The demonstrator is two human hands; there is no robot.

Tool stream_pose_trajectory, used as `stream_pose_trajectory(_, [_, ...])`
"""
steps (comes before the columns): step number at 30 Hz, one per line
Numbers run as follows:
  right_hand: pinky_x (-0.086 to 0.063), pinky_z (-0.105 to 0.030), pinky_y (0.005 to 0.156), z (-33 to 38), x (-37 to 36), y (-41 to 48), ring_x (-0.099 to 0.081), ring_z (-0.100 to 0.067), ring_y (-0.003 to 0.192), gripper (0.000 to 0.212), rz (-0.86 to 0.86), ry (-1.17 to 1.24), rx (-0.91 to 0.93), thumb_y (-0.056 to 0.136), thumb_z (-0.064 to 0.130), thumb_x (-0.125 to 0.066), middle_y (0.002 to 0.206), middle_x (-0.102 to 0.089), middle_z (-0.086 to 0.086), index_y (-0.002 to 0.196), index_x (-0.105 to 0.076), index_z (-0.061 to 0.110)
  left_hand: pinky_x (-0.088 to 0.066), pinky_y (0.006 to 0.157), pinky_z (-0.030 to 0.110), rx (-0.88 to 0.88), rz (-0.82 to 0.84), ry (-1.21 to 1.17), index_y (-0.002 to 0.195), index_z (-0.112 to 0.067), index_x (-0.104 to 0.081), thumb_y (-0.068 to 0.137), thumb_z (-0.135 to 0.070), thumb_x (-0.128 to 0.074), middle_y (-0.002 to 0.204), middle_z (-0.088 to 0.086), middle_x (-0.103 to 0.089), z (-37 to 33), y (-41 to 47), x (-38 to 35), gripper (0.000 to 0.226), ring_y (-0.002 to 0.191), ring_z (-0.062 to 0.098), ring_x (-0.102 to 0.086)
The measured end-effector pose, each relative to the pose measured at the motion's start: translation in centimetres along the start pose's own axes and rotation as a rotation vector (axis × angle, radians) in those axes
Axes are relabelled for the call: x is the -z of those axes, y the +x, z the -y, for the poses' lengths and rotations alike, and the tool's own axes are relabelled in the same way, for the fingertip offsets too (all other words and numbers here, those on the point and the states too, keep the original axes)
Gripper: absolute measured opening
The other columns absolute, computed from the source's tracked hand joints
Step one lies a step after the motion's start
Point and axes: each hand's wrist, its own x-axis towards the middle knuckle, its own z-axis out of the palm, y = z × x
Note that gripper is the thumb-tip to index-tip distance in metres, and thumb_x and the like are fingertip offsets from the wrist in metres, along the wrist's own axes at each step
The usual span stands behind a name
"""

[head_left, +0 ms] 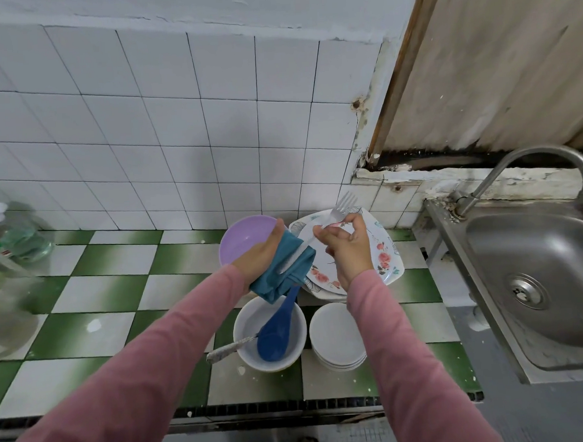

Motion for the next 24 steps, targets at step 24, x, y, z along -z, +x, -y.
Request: stream_pose_trajectory(24, [-0.059,-0.043,0.081,2.1,-2.5,-1.2,-0.071,-0.032,0.082,0.021,-0.075,-0.236,-0.203,0.104,0.019,-0.046,0.095,-0.073,-0.023,0.089,-0.059,0.011,-0.034,0.104,0.027,-0.492,-0.043,0.309,0.130,-0.041,-0.046,0.100,-0.051,-0.032,0.120,-0.013,-0.056,1.7,1.1,-2.1,0.035,0.113,0.008,-0.051])
